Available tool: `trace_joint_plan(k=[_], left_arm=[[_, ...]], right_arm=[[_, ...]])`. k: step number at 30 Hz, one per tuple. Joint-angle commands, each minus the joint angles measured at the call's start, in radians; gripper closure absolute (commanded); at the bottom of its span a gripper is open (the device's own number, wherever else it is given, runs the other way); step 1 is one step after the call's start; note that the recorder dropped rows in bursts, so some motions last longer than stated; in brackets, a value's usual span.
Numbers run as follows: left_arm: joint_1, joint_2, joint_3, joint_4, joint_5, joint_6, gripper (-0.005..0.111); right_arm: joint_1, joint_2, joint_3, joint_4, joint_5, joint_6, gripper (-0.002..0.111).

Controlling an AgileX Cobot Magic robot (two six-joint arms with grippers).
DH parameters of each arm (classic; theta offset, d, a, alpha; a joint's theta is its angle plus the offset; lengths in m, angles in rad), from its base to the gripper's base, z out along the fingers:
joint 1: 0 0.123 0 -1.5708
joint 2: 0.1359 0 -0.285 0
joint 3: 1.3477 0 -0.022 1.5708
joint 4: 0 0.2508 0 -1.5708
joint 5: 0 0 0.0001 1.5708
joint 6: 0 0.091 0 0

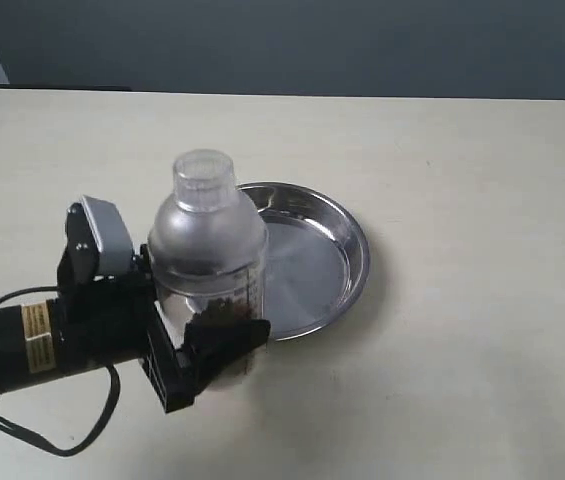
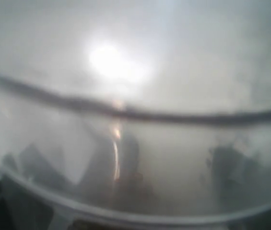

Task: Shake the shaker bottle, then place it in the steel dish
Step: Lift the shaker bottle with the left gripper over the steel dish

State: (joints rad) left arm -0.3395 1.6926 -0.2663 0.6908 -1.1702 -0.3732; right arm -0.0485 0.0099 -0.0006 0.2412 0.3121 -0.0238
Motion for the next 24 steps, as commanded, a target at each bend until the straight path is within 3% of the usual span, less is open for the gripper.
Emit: trace_joint_plan(k=[1,4,10,17,20,22,24], left_arm=[[-0.002,-0.158,-0.015,-0.02,-0.032,-0.037,0.106],[-0.002,-0.268,-0.061,0.009,0.146,-0.098,0.106],[-0.002,-0.416,-0.184,0.124,0.336,-0.25,0.106],[-0.002,-0.421,-0.236,0.085,0.366,-0.255,0.106],[-0.002,-0.424,-0.341,0.092,0.375,-0.256,0.106],[-0.002,-0.421,-0.434,0.142,0.452,-0.264,0.106],[-0.013,-0.354,-0.447,0.136,0.572,-0.397,0.106]], right_arm=[[0.003,-0.005,0.001,-0.004,-0.007,-0.002,0.109],[0.003,-0.005,0.001,-0.004,-0.007,-0.002,0.109],[0.003,-0.005,0.001,-0.004,-0.007,-0.002,0.109],[0.003,-0.005,0.001,-0.002,-0.007,-0.002,0.109],[0.003,-0.005,0.001,-0.002,-0.007,-0.002,0.109],[0.003,-0.005,0.001,-0.002,-0.007,-0.002,0.109],[0.003,-0.005,0.001,-0.004,-0.007,-0.002,0.109]])
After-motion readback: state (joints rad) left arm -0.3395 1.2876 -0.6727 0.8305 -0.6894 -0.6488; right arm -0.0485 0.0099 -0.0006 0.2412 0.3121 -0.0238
